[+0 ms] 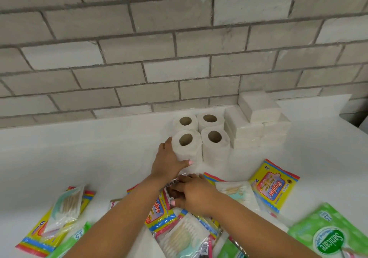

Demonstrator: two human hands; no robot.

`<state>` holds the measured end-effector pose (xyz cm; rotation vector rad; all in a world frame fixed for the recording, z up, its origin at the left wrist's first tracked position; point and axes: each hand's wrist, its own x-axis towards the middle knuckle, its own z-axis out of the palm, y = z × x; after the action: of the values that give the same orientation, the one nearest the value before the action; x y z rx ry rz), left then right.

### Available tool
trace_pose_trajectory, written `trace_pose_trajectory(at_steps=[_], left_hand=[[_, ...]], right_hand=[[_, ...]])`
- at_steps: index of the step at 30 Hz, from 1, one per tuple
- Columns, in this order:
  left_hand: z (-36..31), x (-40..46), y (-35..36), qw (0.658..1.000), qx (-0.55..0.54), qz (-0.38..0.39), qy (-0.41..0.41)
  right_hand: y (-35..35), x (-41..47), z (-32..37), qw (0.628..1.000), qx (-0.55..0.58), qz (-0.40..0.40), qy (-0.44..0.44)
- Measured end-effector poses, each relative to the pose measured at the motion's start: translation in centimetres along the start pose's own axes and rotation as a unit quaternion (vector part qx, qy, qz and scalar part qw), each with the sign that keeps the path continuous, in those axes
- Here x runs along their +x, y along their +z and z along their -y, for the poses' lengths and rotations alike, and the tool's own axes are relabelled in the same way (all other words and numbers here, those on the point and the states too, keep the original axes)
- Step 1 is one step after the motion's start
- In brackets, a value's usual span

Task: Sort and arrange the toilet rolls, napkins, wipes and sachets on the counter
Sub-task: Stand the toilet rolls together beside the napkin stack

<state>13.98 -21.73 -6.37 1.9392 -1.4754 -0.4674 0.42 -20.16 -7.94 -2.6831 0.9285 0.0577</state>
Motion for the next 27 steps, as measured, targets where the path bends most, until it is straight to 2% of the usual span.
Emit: trace_pose_trajectory(at_steps=[4,10,15,20,27], left_hand=[[-0.7,-0.6,-1.3,0.999,-0.009,0.029,-0.039],[-1.2,-2.6,-4.6,0.997,-0.026,0.022,-0.074],[-1.5,-5.8,-8.2,0.995,-0.041,0.019,-0.084],[-0.8,-11.0,-11.3,0.992,-0.084,0.028,-0.092],[0.2,-18.3,-13.0,0.986,-0.082,0.059,-0.134]], right_hand=[[-1.2,-0.9,0.2,0.999,0.026,0.012,0.019],[-2.4,-2.3,0.6,0.997,0.074,-0.02,0.031],[-2.3,-3.9,1.8,0.976,0.201,-0.071,0.044],[-2.3,-5.3,3.5,0.952,0.292,-0.07,0.053],[-2.4,-6.4,6.3,0.953,0.303,-0.019,0.007]])
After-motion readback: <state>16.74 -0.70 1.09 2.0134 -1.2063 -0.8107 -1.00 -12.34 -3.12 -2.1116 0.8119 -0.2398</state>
